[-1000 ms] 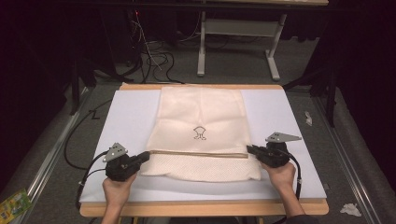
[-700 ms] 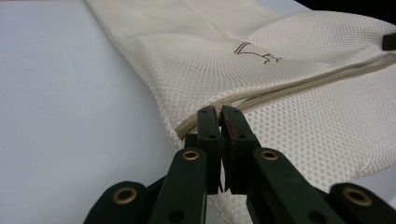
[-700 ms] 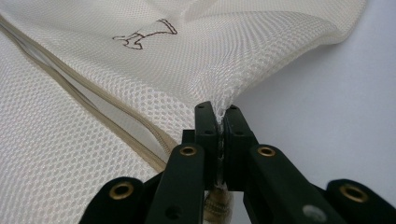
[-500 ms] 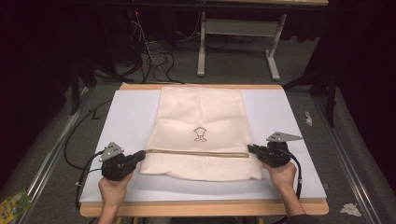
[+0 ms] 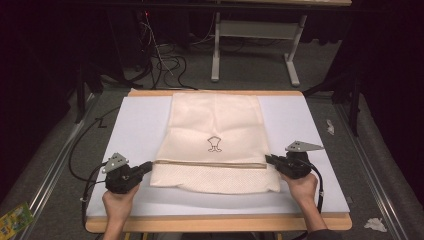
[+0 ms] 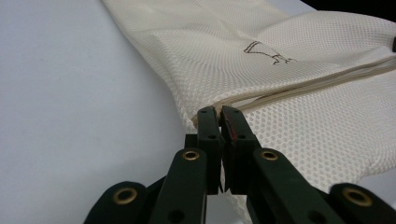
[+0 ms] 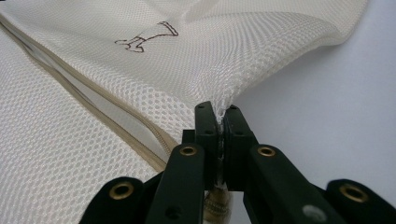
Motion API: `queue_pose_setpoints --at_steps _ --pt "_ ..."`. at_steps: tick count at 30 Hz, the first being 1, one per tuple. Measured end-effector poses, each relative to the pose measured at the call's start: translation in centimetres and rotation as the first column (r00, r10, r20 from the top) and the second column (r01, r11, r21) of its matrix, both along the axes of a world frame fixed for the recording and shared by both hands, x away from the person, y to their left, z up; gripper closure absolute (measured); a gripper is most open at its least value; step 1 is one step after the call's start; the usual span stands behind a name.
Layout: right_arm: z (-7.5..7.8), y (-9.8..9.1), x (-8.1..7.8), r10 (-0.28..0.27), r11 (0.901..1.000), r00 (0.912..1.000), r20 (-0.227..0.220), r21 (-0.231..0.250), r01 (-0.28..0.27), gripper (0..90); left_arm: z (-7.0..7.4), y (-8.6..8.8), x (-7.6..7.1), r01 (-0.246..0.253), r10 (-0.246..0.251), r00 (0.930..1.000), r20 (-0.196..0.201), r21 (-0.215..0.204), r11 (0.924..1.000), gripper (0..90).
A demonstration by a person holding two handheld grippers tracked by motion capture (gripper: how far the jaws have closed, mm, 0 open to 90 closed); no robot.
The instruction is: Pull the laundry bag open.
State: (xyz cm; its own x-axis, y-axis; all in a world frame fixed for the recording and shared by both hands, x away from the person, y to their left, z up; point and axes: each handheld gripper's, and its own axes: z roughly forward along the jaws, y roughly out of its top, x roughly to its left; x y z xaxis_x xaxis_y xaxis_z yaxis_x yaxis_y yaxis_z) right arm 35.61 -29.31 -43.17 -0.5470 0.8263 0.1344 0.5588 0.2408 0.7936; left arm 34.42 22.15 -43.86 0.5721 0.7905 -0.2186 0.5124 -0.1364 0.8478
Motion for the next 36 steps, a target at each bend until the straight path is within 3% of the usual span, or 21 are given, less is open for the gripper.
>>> queue_pose_setpoints --at_steps 13,16,18,22,27,34,36 --pt "0.3 -1.1 0.2 -0.037 0.9993 0.9992 0.015 -0.007 0.037 88.8 0.2 -1.0 0.4 0.020 -0.020 0.9998 -0.003 0.046 0.9988 87.5" --pt "0.5 -1.4 0.1 -0.046 0.9989 0.9986 0.026 -0.007 0.046 88.8 0.5 -1.6 0.5 0.017 -0.018 0.9998 0.011 0.066 0.9977 87.5" --pt "0.6 -1.7 0.1 -0.055 0.9985 0.9980 0.031 -0.004 0.055 88.7 0.7 -1.8 0.7 0.018 -0.019 0.9996 0.020 0.054 0.9984 87.5" --pt "0.7 -2.3 0.2 -0.075 0.9971 0.9969 0.024 0.015 0.075 88.6 1.0 -2.2 1.0 0.037 -0.038 0.9990 0.022 0.034 0.9987 87.4" --pt "0.1 -2.8 0.4 -0.089 0.9953 0.9960 -0.006 0.039 0.089 88.4 0.7 -2.9 1.4 0.039 -0.040 0.9990 0.018 0.060 0.9975 87.2" --pt "-0.8 -2.7 0.6 -0.089 0.9953 0.9959 -0.019 0.036 0.089 87.8 0.4 -3.0 1.9 0.034 -0.034 0.9994 0.009 0.058 0.9978 87.0" --pt "-1.0 -2.7 0.5 -0.094 0.9947 0.9953 -0.026 0.040 0.094 87.4 0.4 -3.0 1.9 0.038 -0.039 0.9992 0.003 0.073 0.9966 86.9"
